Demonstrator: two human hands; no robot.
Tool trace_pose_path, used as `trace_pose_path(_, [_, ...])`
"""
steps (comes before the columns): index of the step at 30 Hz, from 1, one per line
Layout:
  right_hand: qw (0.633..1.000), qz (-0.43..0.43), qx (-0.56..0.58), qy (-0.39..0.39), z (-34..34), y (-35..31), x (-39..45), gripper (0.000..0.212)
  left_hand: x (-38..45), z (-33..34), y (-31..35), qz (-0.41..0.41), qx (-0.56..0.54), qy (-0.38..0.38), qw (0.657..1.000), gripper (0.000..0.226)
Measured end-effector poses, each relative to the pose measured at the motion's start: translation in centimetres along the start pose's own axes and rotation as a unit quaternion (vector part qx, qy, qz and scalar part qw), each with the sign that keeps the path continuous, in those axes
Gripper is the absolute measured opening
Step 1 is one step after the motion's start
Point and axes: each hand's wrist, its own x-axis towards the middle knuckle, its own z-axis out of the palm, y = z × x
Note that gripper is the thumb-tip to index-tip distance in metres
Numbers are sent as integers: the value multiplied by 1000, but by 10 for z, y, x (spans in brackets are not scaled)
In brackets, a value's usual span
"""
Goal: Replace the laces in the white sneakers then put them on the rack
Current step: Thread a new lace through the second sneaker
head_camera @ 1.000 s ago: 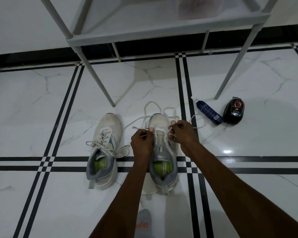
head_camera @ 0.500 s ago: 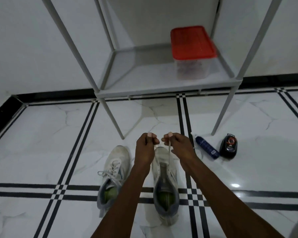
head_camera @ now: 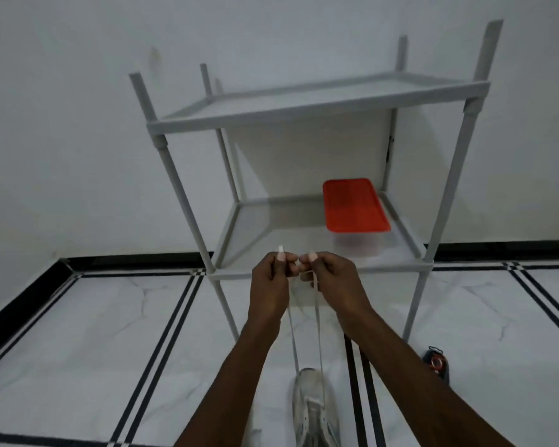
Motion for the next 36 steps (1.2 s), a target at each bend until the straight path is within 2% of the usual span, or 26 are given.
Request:
trace_pose_path(12, [994,-105,22,25,9,-123,52,23,54,3,115,96,-13,31,995,32])
trace_pose_path(20, [985,-161,17,57,15,-145,52,17,54,11,146,118,-61,71,989,28])
trace_pose_path(26, [984,-167,33,58,12,-153,47,15,46,13,152,117,-117,77,983,14])
trace_pose_path(36, [984,-165,20,61,6,-160,44,11,41,15,157,99,-154,69,981,14])
